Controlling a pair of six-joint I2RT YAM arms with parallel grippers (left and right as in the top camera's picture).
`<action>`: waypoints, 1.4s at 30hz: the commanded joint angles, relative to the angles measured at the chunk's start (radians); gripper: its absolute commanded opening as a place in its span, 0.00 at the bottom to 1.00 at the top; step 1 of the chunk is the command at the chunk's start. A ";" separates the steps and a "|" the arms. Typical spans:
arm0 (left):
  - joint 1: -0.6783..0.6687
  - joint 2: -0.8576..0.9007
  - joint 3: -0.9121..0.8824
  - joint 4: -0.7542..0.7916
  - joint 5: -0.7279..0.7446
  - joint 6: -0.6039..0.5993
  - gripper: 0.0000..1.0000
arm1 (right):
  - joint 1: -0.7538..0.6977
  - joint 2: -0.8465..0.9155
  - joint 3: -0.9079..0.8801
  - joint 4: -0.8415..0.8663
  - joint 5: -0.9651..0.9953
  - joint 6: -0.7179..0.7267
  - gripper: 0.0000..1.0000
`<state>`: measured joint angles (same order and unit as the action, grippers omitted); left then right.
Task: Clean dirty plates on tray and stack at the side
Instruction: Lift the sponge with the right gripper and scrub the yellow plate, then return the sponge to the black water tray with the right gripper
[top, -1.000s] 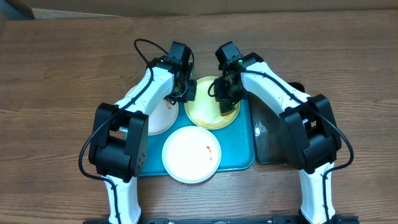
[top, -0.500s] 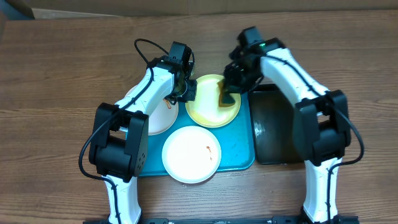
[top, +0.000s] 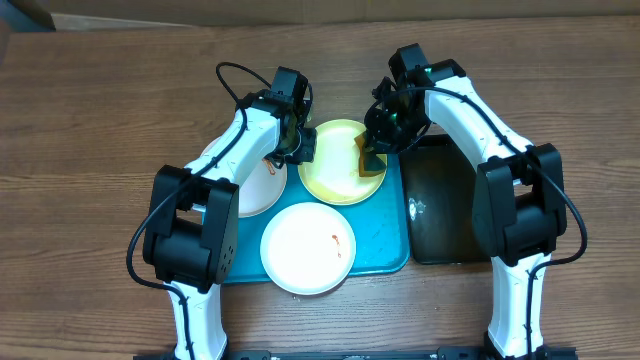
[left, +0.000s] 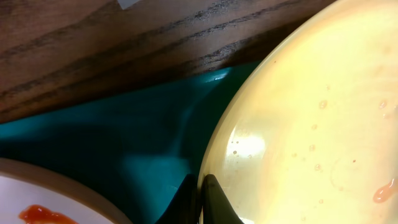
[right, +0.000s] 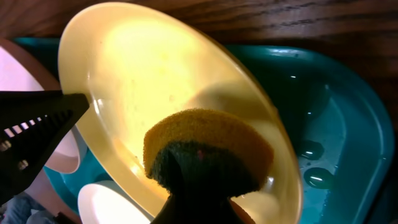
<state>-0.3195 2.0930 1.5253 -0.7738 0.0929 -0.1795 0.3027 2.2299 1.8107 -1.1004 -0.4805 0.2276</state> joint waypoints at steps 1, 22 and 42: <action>-0.002 0.013 0.010 0.000 -0.015 0.008 0.04 | -0.018 -0.085 0.011 0.001 -0.072 -0.039 0.04; -0.002 0.013 0.010 0.019 -0.014 0.007 0.04 | -0.186 -0.282 -0.208 -0.222 0.483 -0.045 0.04; -0.002 0.013 0.010 0.018 -0.014 0.007 0.04 | -0.186 -0.282 -0.465 0.020 0.531 -0.008 0.79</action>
<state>-0.3195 2.0930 1.5253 -0.7578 0.0929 -0.1795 0.1131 1.9553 1.3472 -1.0531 0.0406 0.1844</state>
